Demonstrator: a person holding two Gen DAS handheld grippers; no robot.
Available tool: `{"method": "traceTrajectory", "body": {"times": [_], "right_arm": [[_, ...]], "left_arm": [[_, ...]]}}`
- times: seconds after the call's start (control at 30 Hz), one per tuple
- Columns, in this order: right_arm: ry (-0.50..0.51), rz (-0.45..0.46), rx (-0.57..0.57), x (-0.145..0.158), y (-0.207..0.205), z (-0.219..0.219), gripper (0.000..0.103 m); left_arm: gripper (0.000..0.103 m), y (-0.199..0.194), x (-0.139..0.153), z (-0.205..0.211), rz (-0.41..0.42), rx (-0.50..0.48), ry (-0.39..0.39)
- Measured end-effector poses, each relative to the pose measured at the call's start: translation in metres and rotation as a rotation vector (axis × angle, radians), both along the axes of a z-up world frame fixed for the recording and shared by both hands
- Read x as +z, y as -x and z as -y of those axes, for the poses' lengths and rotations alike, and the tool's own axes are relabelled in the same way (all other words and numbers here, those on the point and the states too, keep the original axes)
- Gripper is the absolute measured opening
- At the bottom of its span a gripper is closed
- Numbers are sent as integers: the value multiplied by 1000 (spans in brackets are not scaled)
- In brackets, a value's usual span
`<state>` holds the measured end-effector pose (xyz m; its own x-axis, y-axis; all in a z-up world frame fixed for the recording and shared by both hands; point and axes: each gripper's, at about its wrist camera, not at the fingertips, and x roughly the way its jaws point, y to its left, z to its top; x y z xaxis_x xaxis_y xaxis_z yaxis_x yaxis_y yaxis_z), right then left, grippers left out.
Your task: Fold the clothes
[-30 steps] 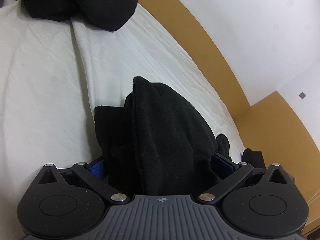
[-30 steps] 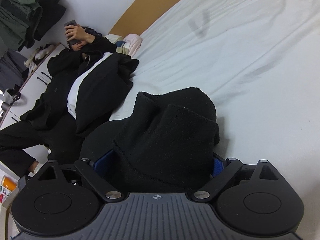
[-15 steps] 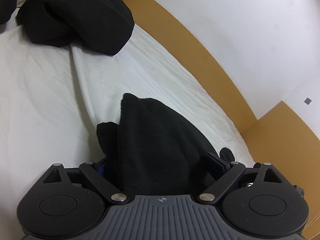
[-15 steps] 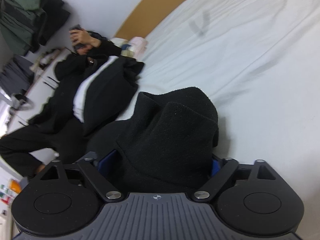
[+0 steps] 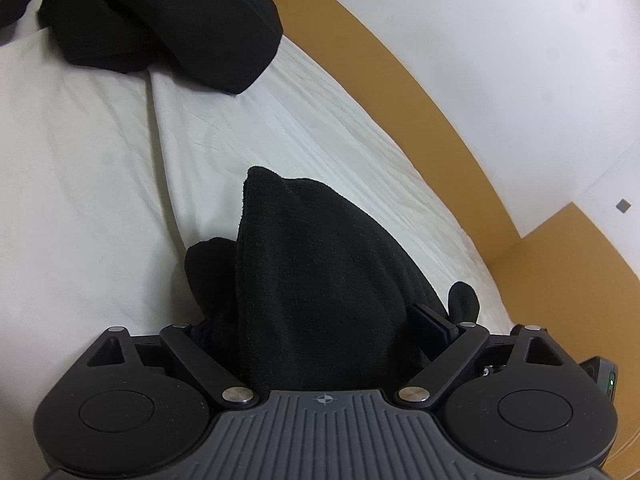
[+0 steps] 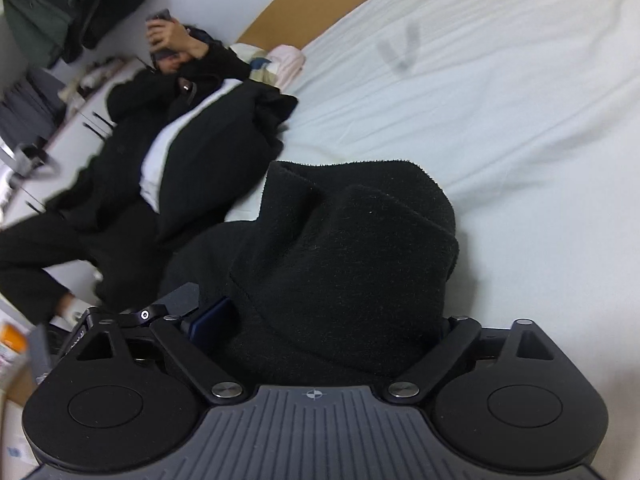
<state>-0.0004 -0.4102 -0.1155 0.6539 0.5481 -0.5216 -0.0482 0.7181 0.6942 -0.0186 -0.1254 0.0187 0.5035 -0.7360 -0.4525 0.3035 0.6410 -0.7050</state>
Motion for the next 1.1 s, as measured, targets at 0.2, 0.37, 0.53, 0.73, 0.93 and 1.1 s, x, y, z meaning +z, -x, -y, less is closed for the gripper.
{"method": "traceTrajectory", "body": {"times": [0.2,0.37,0.53,0.73,0.93,1.1], "right_arm": [[-55,104,-25,6,24,10,58],[-81,122,7,25,26,14,56],[14,137,14,47,28,18,53],[107,146,-35,75,33,75,51],[204,154,-95,104,39,139,49],[268,107,-235,102,44,236,49]], "left_arm": [[80,7,11,-7,64,-19,21],[80,9,16,-14,81,-16,95],[80,10,22,-1,96,-11,80],[68,23,49,52,149,-100,49],[68,21,52,160,30,-190,58],[68,22,57,294,37,-309,-13]]}}
